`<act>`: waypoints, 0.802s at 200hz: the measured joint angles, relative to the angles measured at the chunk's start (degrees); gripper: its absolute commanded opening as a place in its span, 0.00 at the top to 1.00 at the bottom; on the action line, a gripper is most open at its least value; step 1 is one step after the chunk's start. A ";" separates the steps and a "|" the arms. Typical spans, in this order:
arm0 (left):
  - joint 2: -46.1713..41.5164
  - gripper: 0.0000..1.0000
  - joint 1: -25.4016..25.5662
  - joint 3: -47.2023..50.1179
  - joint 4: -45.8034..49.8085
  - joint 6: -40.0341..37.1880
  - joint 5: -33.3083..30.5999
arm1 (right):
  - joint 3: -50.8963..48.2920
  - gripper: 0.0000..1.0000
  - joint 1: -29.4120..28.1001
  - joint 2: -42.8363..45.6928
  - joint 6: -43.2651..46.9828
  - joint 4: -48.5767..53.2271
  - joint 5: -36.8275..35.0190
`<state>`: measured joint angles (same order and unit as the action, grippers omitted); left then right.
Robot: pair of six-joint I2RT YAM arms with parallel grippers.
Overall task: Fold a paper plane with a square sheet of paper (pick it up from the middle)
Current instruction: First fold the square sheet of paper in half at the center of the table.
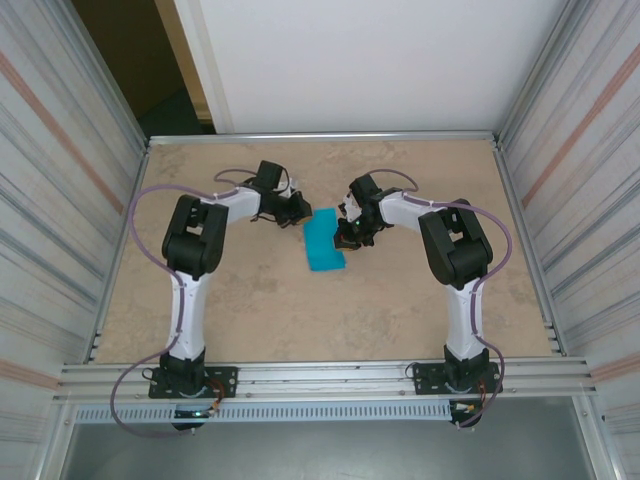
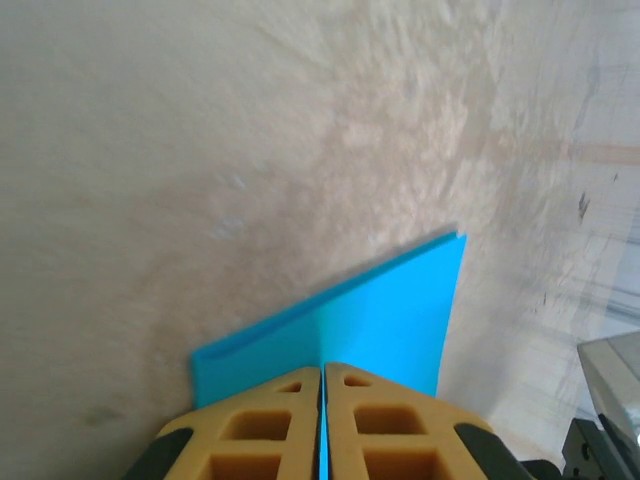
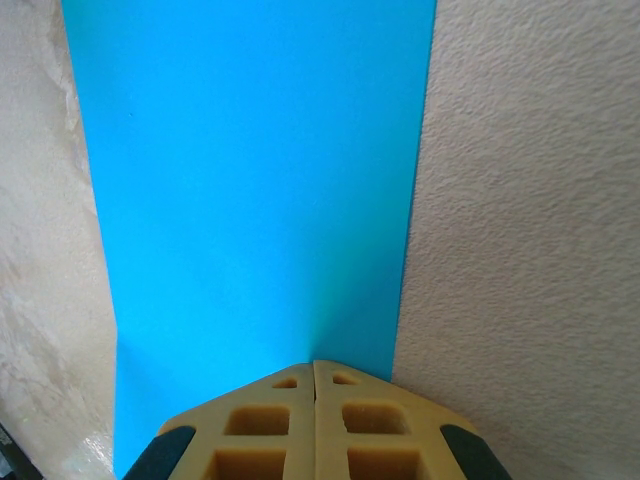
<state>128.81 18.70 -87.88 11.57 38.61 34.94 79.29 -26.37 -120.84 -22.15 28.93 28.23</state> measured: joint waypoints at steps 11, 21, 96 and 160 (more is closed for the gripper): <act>0.33 0.89 -1.20 -0.50 0.22 -0.02 0.17 | 0.00 0.98 0.02 0.00 0.00 0.00 0.04; 0.66 0.89 -2.40 -1.09 0.44 -0.02 0.20 | 0.00 0.98 0.02 0.00 0.00 0.00 0.04; -0.17 0.88 -5.86 -3.63 4.57 -1.92 -3.39 | 0.00 0.97 0.04 0.22 -0.02 0.00 0.15; -16.61 0.89 5.92 14.47 -4.37 2.95 -2.64 | 0.07 0.97 0.02 0.15 -0.02 0.02 0.26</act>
<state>112.20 24.62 -73.41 7.20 41.56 32.29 79.35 -26.35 -120.68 -22.17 28.95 28.49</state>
